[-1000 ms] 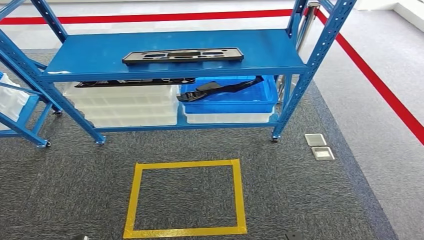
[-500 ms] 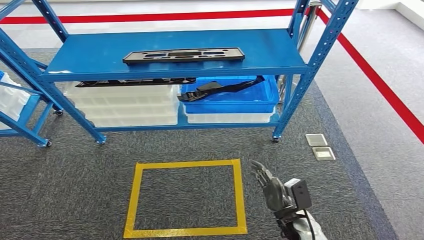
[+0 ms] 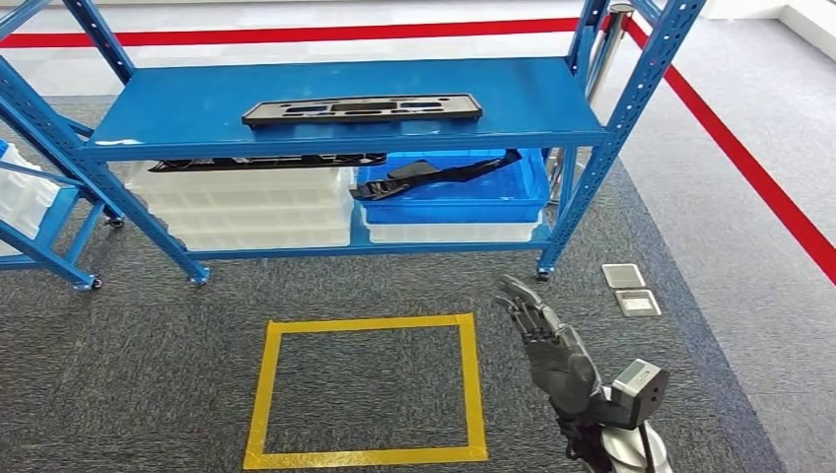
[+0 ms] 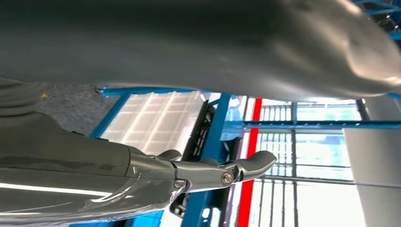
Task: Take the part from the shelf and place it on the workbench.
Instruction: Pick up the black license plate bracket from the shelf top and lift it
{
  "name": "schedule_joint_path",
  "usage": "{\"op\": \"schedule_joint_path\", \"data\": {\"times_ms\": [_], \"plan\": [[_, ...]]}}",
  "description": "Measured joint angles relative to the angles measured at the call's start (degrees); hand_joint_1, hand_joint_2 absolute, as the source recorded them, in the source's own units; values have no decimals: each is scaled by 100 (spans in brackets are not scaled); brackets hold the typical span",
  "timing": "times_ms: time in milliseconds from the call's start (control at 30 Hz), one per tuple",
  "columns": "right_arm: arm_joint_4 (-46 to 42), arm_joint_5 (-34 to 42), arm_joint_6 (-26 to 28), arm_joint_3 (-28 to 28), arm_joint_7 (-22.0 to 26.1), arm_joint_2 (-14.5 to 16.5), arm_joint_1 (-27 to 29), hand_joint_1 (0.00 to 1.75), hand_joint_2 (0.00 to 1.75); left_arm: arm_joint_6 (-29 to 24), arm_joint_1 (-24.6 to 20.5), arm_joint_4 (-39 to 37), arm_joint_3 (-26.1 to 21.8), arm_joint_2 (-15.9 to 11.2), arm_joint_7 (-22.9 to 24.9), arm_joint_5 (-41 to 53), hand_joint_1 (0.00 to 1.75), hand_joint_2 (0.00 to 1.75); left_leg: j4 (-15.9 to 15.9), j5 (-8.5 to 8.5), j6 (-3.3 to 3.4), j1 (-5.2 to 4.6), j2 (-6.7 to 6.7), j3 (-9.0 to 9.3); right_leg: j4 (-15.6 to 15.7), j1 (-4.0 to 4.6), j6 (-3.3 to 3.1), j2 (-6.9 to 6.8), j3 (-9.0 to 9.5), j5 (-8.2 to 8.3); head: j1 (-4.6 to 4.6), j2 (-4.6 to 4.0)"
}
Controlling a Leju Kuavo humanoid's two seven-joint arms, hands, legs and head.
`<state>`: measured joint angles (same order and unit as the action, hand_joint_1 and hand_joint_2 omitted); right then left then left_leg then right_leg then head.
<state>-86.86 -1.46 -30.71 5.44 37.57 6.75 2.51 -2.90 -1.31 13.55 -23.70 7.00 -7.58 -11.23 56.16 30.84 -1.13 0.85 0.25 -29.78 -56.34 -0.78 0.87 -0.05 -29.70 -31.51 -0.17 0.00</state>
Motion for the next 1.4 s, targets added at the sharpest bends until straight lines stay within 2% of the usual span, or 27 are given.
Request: {"op": "schedule_joint_path", "data": {"times_ms": [333,833,1000,1067,1133,1200,1233,1267,1300,1367,1400], "plan": [[-696,-14,-52,430,-91,-39,208,0,0,-21,-3,0,-40,28,144,63,0,0,0,0,0,0,0,0,0,0,0,0,0,-1,0,0],[-885,23,57,711,-96,-169,255,0,0,-21,-15,0,-183,97,187,-32,0,0,0,0,0,0,0,0,0,0,0,0,0,0,0,0],[-887,78,68,767,-95,-193,259,0,0,-9,-21,0,-317,104,158,-133,0,0,41,42,82,-25,-2,-7,25,-30,39,-7,9,10,-2,0],[-911,87,84,785,-95,-197,258,0,0,-2,-29,0,-367,115,140,-161,0,0,-44,10,126,-4,3,44,6,-20,65,-7,20,-23,0,0],[-940,98,108,792,-93,-210,256,0,0,2,-39,0,-424,129,118,-170,0,0,-140,-22,172,34,18,126,-340,-16,85,0,-122,-218,5,0],[-946,105,124,793,-93,-233,273,0,0,8,-44,0,-460,139,99,-171,0,0,-156,0,190,48,27,171,-1110,-40,114,7,-527,-539,8,0],[-945,108,128,793,-93,-245,291,0,0,12,-41,0,-470,143,90,-171,0,0,-155,22,182,55,26,192,-1463,-55,140,6,-742,-629,8,0],[-944,110,129,793,-94,-257,306,0,0,19,-34,0,-479,146,81,-171,0,0,-153,51,165,67,23,222,-1639,-71,171,5,-876,-607,8,0],[-942,114,130,793,-93,-268,316,0,0,26,-28,0,-489,148,72,-170,0,0,-150,88,136,87,19,267,-1579,-90,207,3,-897,-460,8,0],[-941,122,131,793,-93,-282,323,0,0,44,-23,0,-518,150,58,-167,0,0,-125,197,49,135,4,376,-920,-137,296,-5,-653,13,9,0],[-932,126,131,794,-93,-289,325,0,0,50,-30,0,-537,146,51,-165,0,0,-92,261,-8,144,-1,411,-590,-149,325,-4,-518,159,14,0]]}}
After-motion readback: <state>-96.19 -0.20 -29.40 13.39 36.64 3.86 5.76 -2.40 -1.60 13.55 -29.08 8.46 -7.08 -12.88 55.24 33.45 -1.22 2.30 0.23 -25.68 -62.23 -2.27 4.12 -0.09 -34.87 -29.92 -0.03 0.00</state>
